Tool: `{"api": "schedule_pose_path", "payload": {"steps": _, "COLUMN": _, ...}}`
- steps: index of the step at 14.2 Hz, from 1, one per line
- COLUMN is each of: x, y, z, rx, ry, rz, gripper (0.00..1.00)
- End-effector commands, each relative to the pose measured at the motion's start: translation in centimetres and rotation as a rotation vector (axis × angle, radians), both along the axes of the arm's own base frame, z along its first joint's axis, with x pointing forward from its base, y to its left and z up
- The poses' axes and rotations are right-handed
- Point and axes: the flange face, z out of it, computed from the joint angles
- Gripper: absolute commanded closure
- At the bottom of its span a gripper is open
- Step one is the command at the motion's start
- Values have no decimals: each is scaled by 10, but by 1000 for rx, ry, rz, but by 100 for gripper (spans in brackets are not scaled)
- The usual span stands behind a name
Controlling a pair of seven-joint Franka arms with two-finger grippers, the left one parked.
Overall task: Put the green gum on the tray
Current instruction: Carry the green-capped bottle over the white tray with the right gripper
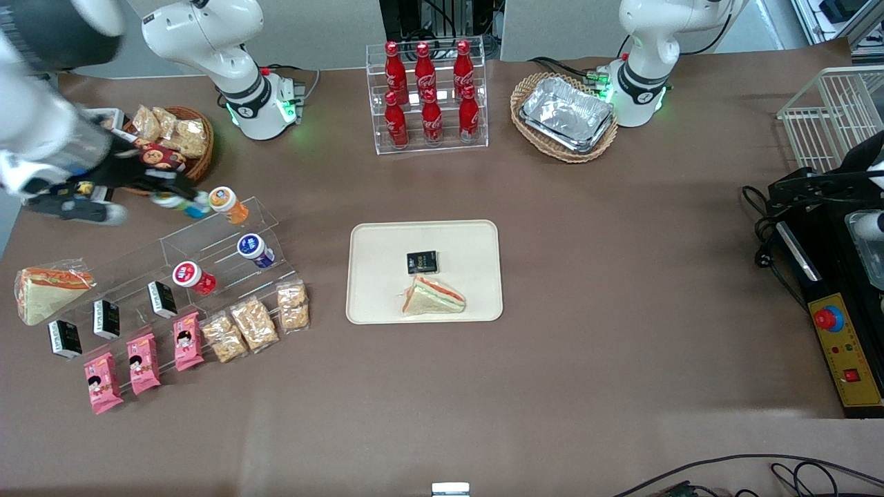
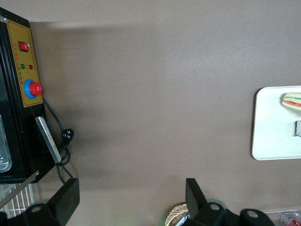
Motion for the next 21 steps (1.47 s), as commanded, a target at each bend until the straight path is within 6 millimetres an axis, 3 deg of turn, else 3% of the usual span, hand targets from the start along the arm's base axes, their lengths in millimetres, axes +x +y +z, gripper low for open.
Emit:
{"api": "schedule_pose_path", "payload": {"steps": 1, "x": 4, "y": 66, "z": -50, "rx": 5, "ry": -27, "rz": -74, "gripper": 50}}
{"api": "schedule_pose_path", "payload": {"steps": 6, "x": 13, "y": 137, "z": -111, "rx": -13, "ry": -32, "rz": -115, "gripper": 50}}
{"api": "schedule_pose_path", "payload": {"steps": 9, "x": 8, "y": 164, "z": -168, "rx": -37, "ry": 14, "rz": -80, "gripper": 50}}
{"api": "schedule_pose_path", "payload": {"steps": 11, "x": 5, "y": 166, "z": -207, "rx": 21, "ry": 21, "rz": -136, "gripper": 50}}
{"api": "schedule_pose_path", "payload": {"steps": 14, "x": 0, "y": 190, "z": -252, "rx": 25, "ry": 17, "rz": -124, "gripper": 50}}
{"api": "schedule_pose_path", "payload": {"steps": 20, "x": -5, "y": 202, "z": -327, "rx": 1, "ry": -19, "rz": -120, "gripper": 49}}
{"api": "schedule_pose_path", "payload": {"steps": 21, "x": -9, "y": 212, "z": -337, "rx": 0, "ry": -25, "rz": -105, "gripper": 49}}
